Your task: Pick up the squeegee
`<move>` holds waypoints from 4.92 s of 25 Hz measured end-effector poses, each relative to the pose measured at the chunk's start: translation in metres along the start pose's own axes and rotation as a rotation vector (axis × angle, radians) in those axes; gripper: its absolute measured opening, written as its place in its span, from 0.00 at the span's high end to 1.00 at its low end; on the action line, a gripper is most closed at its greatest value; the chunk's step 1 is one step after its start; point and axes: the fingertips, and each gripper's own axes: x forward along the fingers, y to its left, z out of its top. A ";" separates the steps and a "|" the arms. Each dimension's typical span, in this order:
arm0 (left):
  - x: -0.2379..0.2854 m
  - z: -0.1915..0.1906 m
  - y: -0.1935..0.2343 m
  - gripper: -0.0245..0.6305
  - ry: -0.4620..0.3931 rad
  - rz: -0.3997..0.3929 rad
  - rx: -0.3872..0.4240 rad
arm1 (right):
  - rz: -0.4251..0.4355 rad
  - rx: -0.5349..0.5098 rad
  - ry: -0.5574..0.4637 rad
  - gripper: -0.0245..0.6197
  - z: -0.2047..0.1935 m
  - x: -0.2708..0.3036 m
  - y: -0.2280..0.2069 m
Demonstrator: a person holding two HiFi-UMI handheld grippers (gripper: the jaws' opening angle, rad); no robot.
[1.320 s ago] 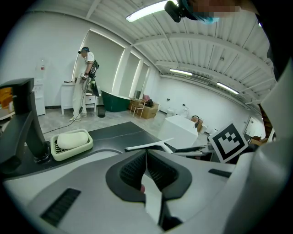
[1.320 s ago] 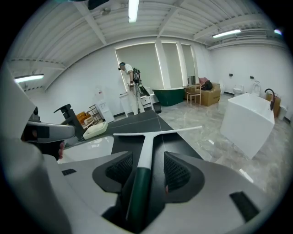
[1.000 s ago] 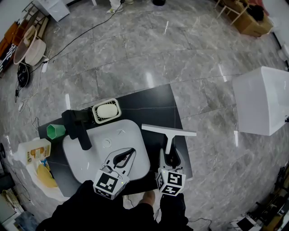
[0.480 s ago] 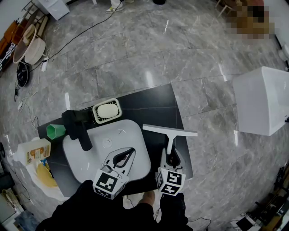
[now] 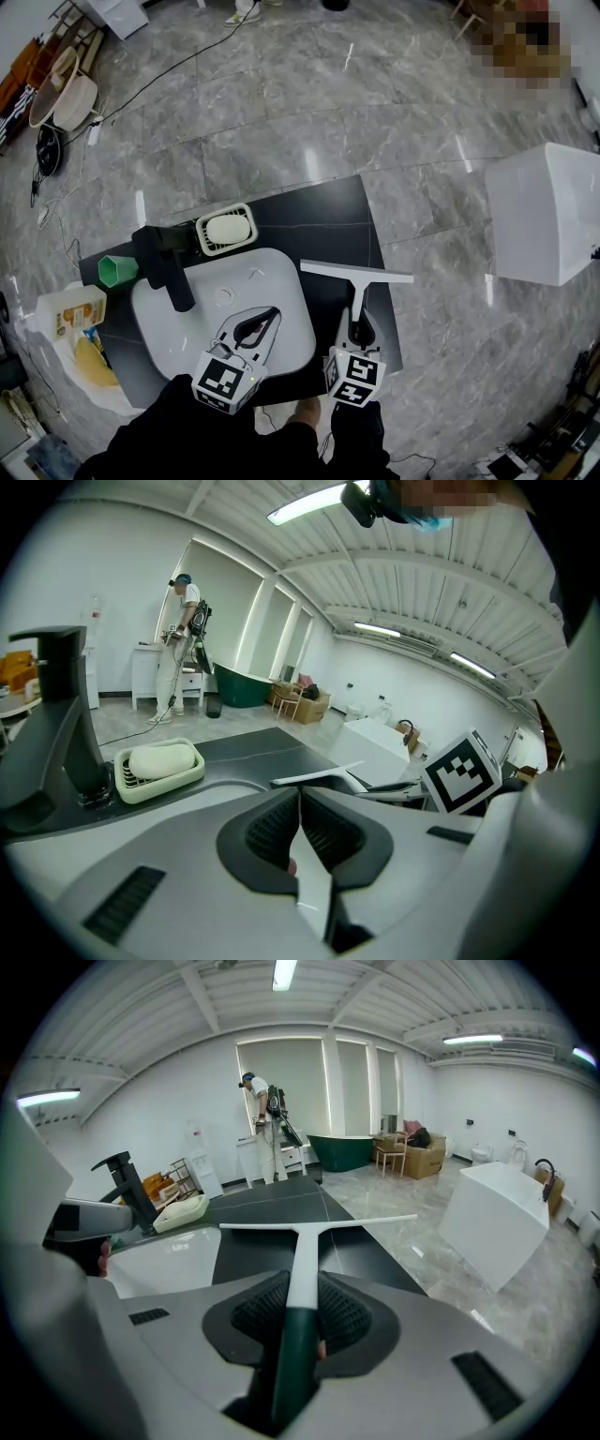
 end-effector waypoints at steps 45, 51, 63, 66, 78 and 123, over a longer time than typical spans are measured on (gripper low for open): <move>-0.122 0.085 -0.073 0.92 -0.285 0.067 0.088 | 0.034 -0.054 -0.246 0.80 0.083 -0.150 0.012; -0.156 0.097 -0.094 0.92 -0.326 0.105 0.107 | 0.071 -0.077 -0.306 0.80 0.095 -0.190 0.021; -0.221 0.098 -0.125 0.92 -0.406 0.214 0.118 | 0.162 -0.123 -0.384 0.80 0.098 -0.253 0.041; -0.237 0.094 -0.131 0.92 -0.423 0.242 0.118 | 0.193 -0.132 -0.397 0.80 0.095 -0.266 0.048; -0.289 0.074 -0.147 0.92 -0.490 0.360 0.092 | 0.300 -0.209 -0.442 0.80 0.086 -0.305 0.080; -0.408 -0.015 -0.200 0.92 -0.589 0.625 0.028 | 0.553 -0.390 -0.478 0.80 0.005 -0.389 0.147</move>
